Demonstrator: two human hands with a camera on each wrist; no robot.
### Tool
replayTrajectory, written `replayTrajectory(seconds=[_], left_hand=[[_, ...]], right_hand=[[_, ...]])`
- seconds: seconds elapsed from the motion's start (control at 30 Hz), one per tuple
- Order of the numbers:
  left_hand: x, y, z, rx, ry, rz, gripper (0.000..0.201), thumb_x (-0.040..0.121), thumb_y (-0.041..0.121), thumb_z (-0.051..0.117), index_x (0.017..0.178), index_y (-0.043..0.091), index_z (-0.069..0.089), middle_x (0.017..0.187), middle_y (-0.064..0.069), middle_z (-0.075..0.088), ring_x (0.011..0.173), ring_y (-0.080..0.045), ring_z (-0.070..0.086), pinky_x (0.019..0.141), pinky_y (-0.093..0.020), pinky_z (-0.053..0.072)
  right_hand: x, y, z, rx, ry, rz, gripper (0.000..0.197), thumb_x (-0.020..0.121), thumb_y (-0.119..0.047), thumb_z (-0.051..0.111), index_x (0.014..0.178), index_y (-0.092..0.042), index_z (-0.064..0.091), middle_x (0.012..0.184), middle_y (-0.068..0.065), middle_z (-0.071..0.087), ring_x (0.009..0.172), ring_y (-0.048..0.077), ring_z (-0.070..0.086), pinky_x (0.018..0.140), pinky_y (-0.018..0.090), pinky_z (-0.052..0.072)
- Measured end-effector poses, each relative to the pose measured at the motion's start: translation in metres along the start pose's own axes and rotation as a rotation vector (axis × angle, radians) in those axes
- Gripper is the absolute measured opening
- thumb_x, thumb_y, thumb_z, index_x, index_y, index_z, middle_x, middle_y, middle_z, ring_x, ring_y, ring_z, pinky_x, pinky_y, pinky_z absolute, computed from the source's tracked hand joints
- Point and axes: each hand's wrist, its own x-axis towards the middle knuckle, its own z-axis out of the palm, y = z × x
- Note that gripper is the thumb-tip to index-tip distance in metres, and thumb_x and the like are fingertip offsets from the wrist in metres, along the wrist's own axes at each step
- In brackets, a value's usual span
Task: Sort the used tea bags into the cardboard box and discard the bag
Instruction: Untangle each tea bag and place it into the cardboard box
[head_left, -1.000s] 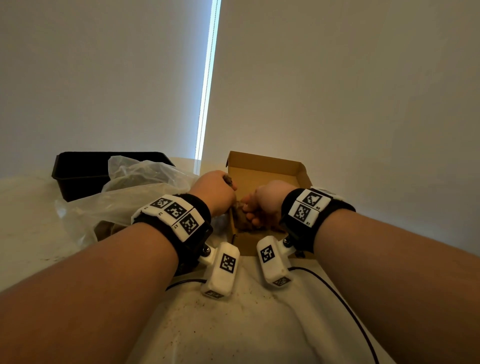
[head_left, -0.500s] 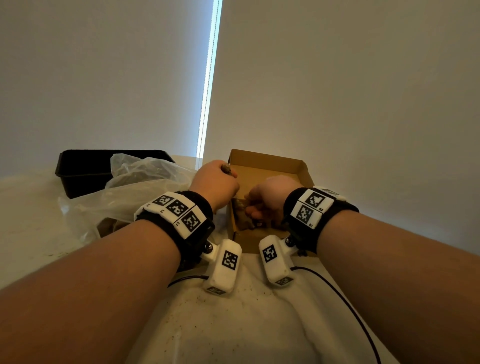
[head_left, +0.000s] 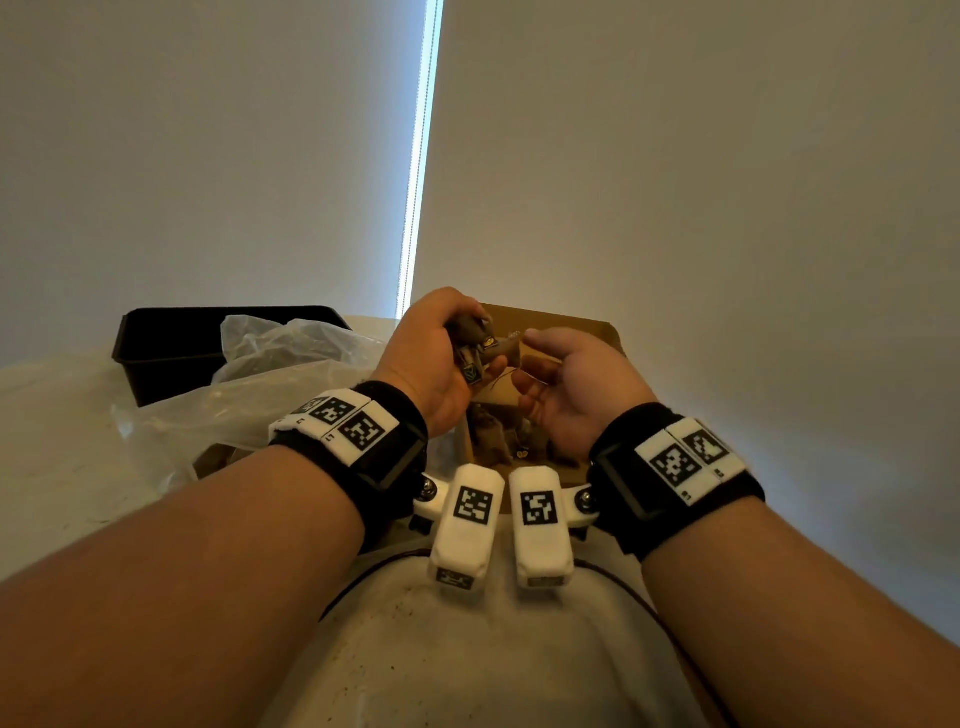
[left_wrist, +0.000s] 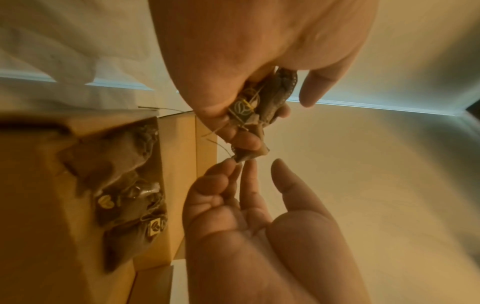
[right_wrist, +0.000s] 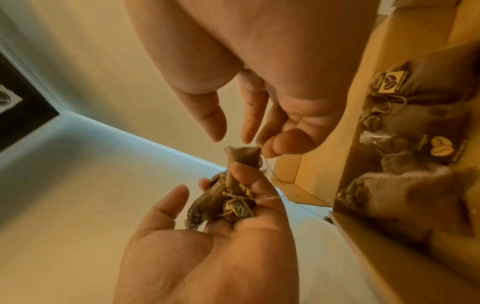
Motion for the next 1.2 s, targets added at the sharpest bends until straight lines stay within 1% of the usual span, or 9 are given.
replayTrajectory(seconds=[0.2,0.33,0.6,0.77,0.9,1.03,1.1,1.13,1.2], left_hand=[[0.000,0.002,0.001,0.011,-0.049,-0.029,0.017,0.087,0.020,0.055,0.097,0.007,0.057,0.094,-0.014,0.055,0.075,-0.025,0.062,0.059,-0.031,0.053],[0.000,0.004,-0.001,0.110,-0.090,-0.084,0.019,0.088,0.021,0.057,0.100,0.007,0.057,0.095,-0.014,0.055,0.074,-0.023,0.061,0.058,-0.031,0.053],[0.007,-0.003,-0.001,0.238,0.149,-0.107,0.010,0.094,0.022,0.059,0.099,0.013,0.060,0.102,-0.014,0.055,0.079,-0.023,0.060,0.060,-0.030,0.055],[0.009,-0.005,0.000,0.311,0.186,-0.061,0.021,0.099,0.020,0.054,0.119,0.020,0.063,0.115,-0.010,0.057,0.096,-0.024,0.061,0.068,-0.028,0.060],[0.008,-0.006,-0.001,0.318,0.188,-0.005,0.027,0.099,0.017,0.055,0.124,0.016,0.062,0.118,-0.011,0.059,0.101,-0.025,0.062,0.071,-0.030,0.062],[0.012,-0.003,-0.004,0.291,0.210,0.084,0.023,0.100,0.012,0.053,0.121,0.011,0.061,0.093,-0.005,0.063,0.080,-0.015,0.064,0.080,-0.036,0.062],[0.015,-0.004,-0.007,0.321,0.201,0.115,0.024,0.100,0.009,0.052,0.122,0.012,0.061,0.090,-0.002,0.062,0.076,-0.011,0.064,0.075,-0.031,0.063],[0.015,-0.005,-0.008,0.353,0.195,0.121,0.025,0.100,0.009,0.052,0.123,0.012,0.060,0.092,0.000,0.062,0.074,-0.008,0.064,0.070,-0.028,0.062],[0.014,-0.008,-0.008,0.384,0.197,0.108,0.025,0.099,0.010,0.054,0.123,0.011,0.061,0.098,-0.002,0.062,0.080,-0.010,0.065,0.069,-0.027,0.062]], right_hand=[[-0.003,0.015,-0.003,-0.172,-0.074,-0.125,0.020,0.091,-0.016,0.066,0.109,-0.022,0.069,0.097,0.005,0.069,0.079,0.017,0.058,0.058,0.028,0.045],[-0.002,0.019,-0.006,-0.255,-0.039,-0.197,0.016,0.092,-0.020,0.066,0.107,-0.017,0.067,0.100,0.010,0.073,0.076,0.017,0.059,0.057,0.027,0.047],[0.002,0.020,-0.018,0.166,0.002,-0.062,0.024,0.096,-0.014,0.058,0.116,-0.003,0.064,0.091,0.011,0.065,0.063,0.011,0.058,0.052,0.022,0.049],[0.000,0.020,-0.019,0.304,-0.015,0.015,0.020,0.098,-0.005,0.050,0.115,-0.006,0.060,0.092,0.015,0.063,0.070,0.017,0.061,0.053,0.024,0.054],[0.000,0.018,-0.019,0.214,-0.038,-0.011,0.023,0.100,-0.003,0.047,0.119,-0.008,0.059,0.100,0.017,0.068,0.072,0.020,0.070,0.052,0.023,0.056],[0.002,0.017,-0.024,-0.042,0.032,-0.072,0.018,0.097,-0.011,0.058,0.111,-0.017,0.067,0.105,0.012,0.072,0.091,0.026,0.073,0.067,0.032,0.058],[0.002,0.018,-0.025,-0.146,0.069,-0.112,0.016,0.094,-0.016,0.062,0.105,-0.025,0.071,0.108,0.009,0.072,0.097,0.028,0.069,0.075,0.037,0.059],[0.003,0.018,-0.025,-0.161,0.081,-0.131,0.016,0.094,-0.017,0.063,0.102,-0.027,0.072,0.107,0.008,0.071,0.096,0.026,0.068,0.075,0.038,0.060],[0.002,0.019,-0.026,-0.144,0.080,-0.160,0.016,0.094,-0.014,0.062,0.102,-0.024,0.071,0.100,0.008,0.070,0.075,0.015,0.063,0.054,0.027,0.055]])
